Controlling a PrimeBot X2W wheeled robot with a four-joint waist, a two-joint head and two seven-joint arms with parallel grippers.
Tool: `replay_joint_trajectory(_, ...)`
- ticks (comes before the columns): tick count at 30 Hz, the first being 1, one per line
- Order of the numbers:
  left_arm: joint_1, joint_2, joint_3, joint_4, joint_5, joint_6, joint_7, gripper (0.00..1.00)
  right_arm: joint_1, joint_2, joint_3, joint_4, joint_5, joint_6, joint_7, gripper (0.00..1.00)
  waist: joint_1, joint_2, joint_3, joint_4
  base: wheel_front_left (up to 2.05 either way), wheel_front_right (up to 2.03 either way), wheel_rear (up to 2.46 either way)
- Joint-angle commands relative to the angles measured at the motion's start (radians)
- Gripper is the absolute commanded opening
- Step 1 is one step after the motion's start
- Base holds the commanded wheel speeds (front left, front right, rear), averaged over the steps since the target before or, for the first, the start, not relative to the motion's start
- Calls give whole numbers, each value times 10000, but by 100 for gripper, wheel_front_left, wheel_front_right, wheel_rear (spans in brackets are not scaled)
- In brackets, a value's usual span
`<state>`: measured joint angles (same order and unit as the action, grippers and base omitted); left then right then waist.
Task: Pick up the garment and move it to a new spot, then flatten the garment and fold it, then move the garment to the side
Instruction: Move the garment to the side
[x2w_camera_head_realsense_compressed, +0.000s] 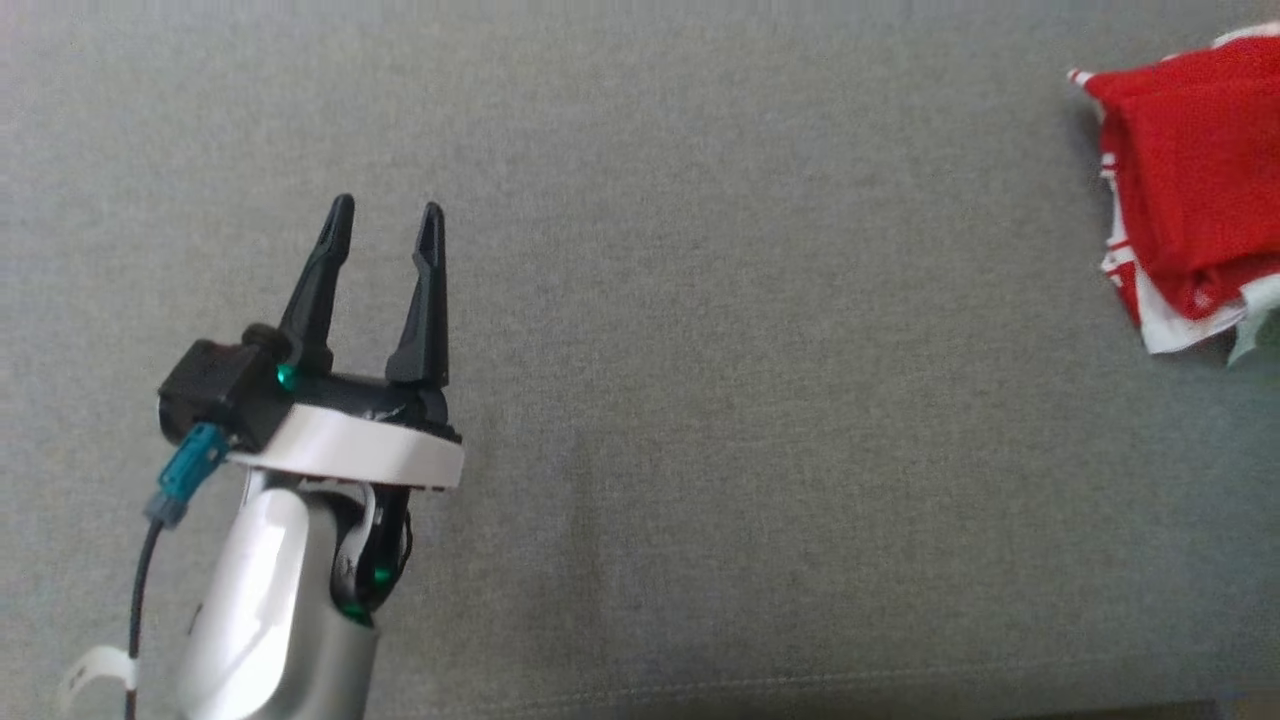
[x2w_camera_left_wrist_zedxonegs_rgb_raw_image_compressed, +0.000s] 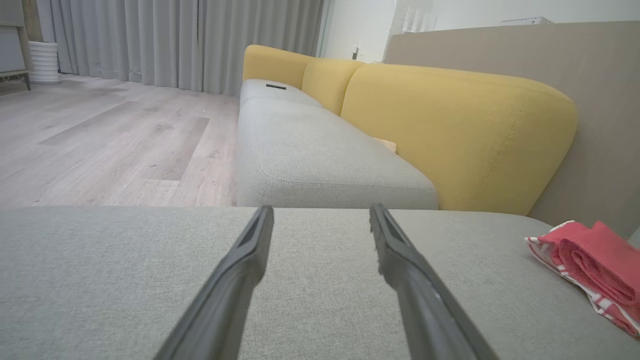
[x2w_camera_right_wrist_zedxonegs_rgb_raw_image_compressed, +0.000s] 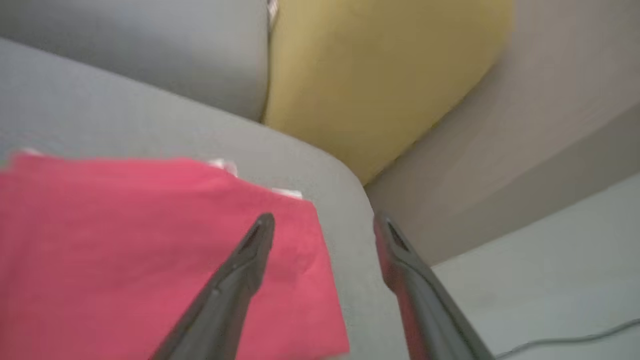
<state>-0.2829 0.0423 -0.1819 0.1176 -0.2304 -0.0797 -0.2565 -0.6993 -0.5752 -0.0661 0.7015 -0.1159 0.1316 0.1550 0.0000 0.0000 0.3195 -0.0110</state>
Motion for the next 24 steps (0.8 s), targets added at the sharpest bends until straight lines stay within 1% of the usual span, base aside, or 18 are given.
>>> replay_joint_trajectory(1, 99, 79, 363, -312, 4, -20, -53, 100, 157, 84, -1, -689, 45, -9, -229, 100, 0, 0, -506, -18, 0, 0, 0)
replay_joint_trajectory(5, 342, 79, 443, -379, -87, 51, -53, 100, 460, 1274, 49, -1856, 772, -9, -729, 100, 0, 0, -1181, -8, 0, 0, 0)
replay_joint_trajectory(10, 675, 79, 584, -553, -159, 171, -53, 100, 1294, 2731, 90, -3490, 1882, -9, -1538, 100, 0, 0, -1885, 9, 0, 0, 0)
replay_joint_trajectory(13, 893, 79, 564, -610, -187, 224, -53, 100, 2040, 3661, 136, -4365, 2101, -9, -1969, 100, 0, 0, -2219, 86, 0, 0, 0)
replay_joint_trajectory(16, 1107, 79, 459, -594, -201, 262, -53, 100, 2879, 4461, 204, -4907, 2134, -9, -2403, 100, 0, 0, -2522, 194, 0, 0, 0)
replay_joint_trajectory(19, 1338, 79, 353, -631, -210, 346, -53, 100, 3652, 4919, 398, -5126, 2142, -9, -2857, 100, 0, 0, -2743, 284, 0, 0, 0)
replay_joint_trajectory(24, 1712, 79, 126, -608, -232, 462, -53, 100, 4625, 5183, 534, -4757, 2309, -9, -3604, 100, 0, 0, -2991, 449, 0, 0, 0)
